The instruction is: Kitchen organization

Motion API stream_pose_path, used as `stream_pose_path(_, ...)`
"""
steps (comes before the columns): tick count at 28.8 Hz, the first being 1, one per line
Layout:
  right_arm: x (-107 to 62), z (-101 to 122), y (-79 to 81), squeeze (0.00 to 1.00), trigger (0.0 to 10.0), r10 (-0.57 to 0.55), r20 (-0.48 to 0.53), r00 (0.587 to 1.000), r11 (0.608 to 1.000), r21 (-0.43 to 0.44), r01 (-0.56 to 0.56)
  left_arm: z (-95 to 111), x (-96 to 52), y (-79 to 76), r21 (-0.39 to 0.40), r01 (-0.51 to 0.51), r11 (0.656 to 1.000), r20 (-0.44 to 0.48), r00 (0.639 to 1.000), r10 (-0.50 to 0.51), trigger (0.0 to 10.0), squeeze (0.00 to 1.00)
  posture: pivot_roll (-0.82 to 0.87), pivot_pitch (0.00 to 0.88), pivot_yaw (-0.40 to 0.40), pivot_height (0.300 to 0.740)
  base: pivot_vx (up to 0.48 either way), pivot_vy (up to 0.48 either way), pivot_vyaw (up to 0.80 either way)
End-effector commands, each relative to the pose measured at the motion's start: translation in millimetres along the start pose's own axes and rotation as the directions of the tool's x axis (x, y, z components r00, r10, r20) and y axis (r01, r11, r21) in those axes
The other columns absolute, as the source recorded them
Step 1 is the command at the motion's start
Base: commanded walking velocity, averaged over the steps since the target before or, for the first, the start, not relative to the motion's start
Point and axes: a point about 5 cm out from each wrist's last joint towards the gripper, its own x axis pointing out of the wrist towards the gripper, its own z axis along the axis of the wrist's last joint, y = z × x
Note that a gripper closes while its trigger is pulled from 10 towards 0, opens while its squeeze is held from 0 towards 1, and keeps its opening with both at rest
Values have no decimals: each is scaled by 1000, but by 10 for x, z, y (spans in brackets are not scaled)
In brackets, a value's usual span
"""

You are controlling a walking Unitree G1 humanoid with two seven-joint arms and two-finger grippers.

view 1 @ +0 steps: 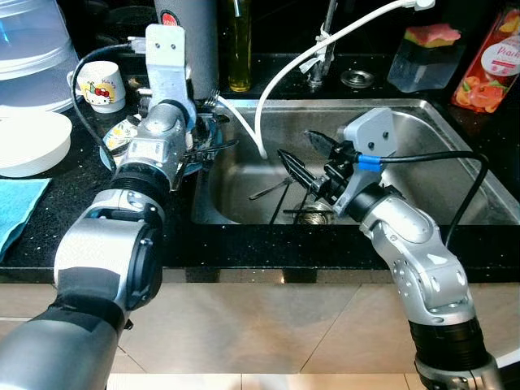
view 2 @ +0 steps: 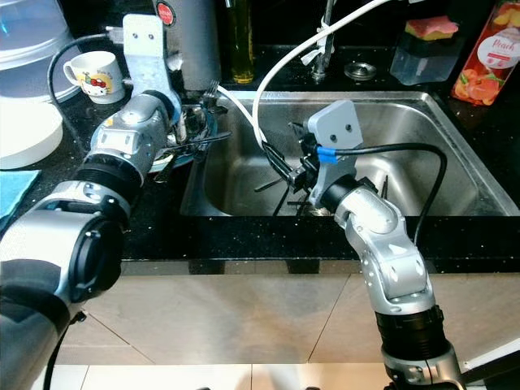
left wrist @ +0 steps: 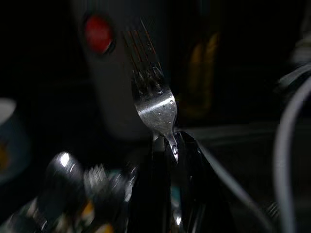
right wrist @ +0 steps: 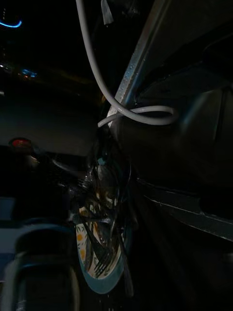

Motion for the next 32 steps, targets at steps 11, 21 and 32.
stream_pose_path(11,-25,51,-39,0,10000,-31,15,999,999,23,30,148,-6,-313,-77,239,968,70,970,-234,10000,0,13,55,24,740,0,0,0)
stream_pose_path(21,-12,65,-41,0,10000,-44,28,999,999,26,43,37,-61,-472,-3,373,928,34,927,-372,10000,0,16,57,22,740,0,0,0)
stream_pose_path(32,-14,79,-53,0,10000,-55,34,998,998,26,54,200,-249,-768,101,554,826,207,800,-563,10000,0,13,62,18,740,0,0,0)
